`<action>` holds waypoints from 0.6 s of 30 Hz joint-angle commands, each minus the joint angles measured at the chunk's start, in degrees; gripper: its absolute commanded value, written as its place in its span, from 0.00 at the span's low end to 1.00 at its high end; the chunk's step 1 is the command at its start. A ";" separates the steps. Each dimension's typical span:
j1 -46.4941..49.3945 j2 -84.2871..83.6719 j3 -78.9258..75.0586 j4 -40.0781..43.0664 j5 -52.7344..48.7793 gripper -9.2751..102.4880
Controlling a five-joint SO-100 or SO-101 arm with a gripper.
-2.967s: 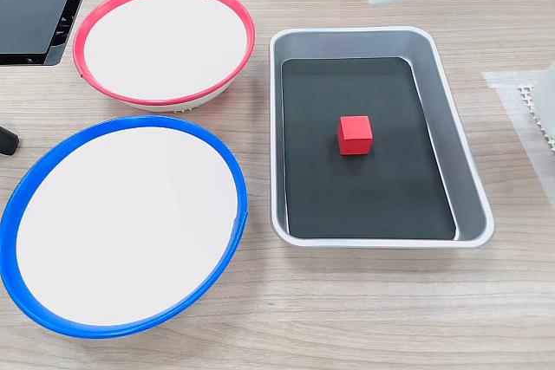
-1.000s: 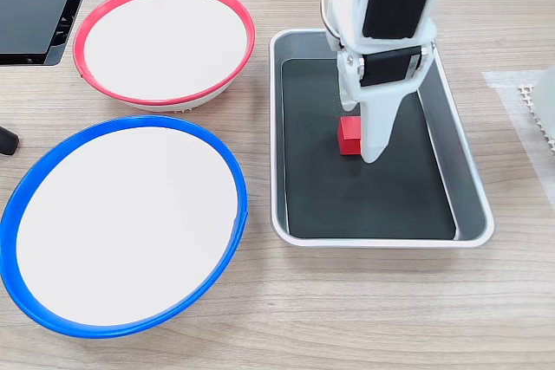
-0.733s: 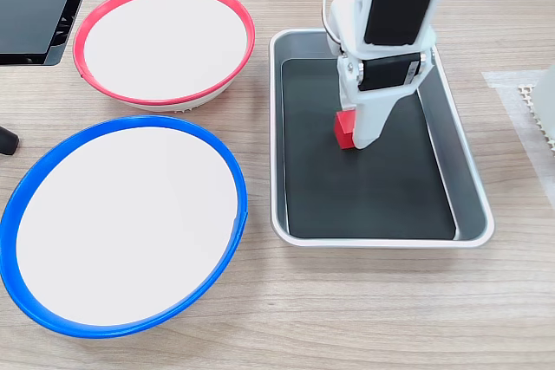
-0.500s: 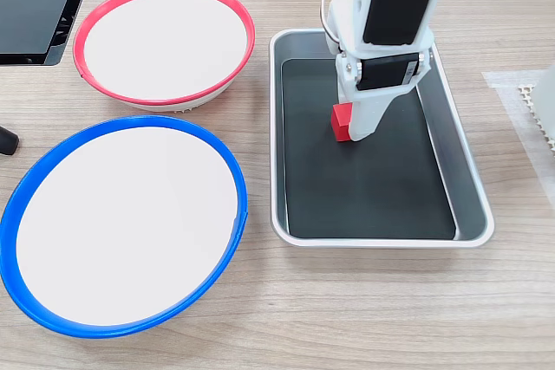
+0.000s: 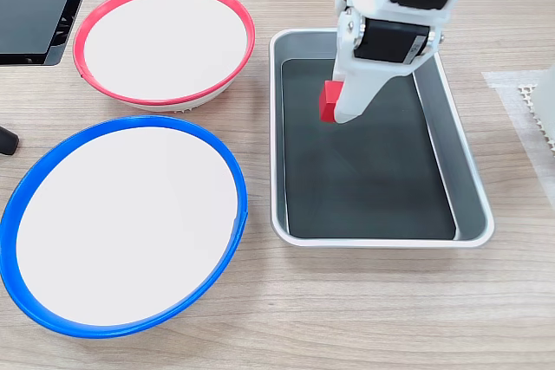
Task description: Move a red block from tray to red dish
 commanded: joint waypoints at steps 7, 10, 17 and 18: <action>-2.90 15.64 -2.72 -12.04 45.00 0.08; -1.49 15.91 -6.59 -20.48 58.97 0.08; 3.43 6.24 -16.35 -34.98 70.40 0.08; 4.31 4.13 -17.67 -36.30 70.49 0.08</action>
